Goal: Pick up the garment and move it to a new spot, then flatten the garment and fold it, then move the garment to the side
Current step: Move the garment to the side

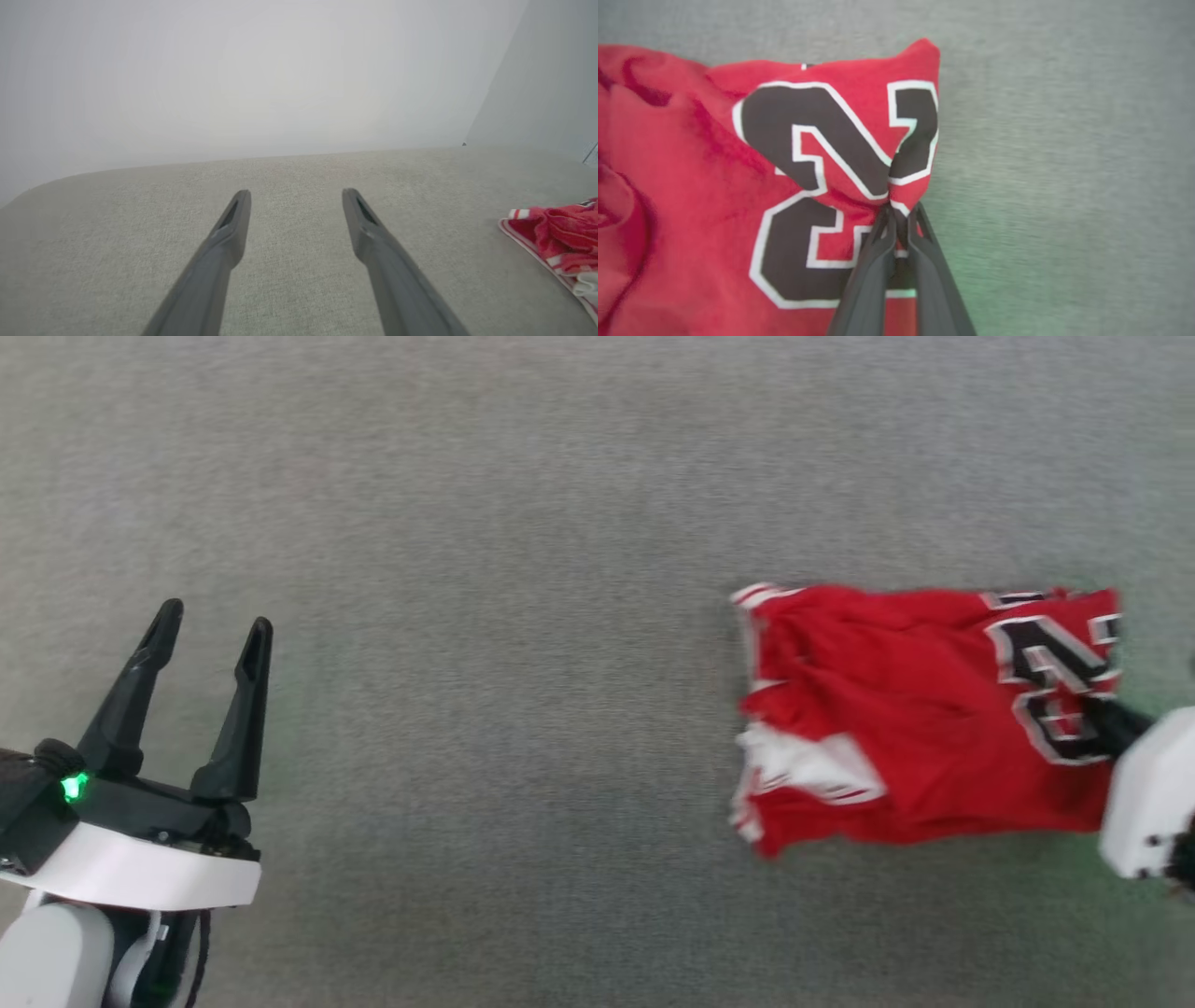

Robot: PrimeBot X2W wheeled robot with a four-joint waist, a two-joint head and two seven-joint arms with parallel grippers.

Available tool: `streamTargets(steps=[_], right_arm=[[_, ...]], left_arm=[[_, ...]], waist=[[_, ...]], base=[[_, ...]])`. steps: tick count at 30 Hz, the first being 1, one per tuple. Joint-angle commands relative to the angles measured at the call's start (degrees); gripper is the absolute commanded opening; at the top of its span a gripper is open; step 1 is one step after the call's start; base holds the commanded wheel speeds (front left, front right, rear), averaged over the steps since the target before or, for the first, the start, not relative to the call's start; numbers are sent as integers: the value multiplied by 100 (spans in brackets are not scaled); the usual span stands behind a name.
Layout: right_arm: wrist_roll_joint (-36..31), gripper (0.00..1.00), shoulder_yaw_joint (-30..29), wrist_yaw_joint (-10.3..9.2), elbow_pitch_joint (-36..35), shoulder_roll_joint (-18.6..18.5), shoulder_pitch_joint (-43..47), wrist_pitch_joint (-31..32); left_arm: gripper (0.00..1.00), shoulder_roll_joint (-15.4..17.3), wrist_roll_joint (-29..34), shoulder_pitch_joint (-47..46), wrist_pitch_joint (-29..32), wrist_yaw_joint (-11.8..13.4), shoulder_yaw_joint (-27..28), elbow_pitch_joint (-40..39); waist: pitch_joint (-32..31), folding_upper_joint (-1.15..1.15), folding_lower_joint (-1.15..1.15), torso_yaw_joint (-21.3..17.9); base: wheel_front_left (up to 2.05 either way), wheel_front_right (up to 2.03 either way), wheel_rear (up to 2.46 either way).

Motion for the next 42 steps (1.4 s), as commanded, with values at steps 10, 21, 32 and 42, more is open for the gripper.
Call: streamTargets(steps=[10,21,32,42], right_arm=[[-24,0,-1604,-28,324,-120,47,-1221],[-724,0,-2559,-28,1034,32,-1054,-2069],[-2086,0,-3285,-28,2098,401,-2486,-2877],[-2555,0,-3549,-28,2632,646,-2937,-3390]], left_arm=[[100,484,11,-116,-28,16,-21,-158],[100,1483,-185,-551,-29,16,-227,-629],[100,2220,-333,-887,-28,17,-161,-893],[100,2315,-385,-787,-28,17,-77,-903]], waist=[[320,0,0,-866],[1015,0,0,-1391],[1627,0,0,-1610],[1717,0,0,-1655]], base=[[0,0,0],[0,0,0],[0,0,0],[0,0,0]])
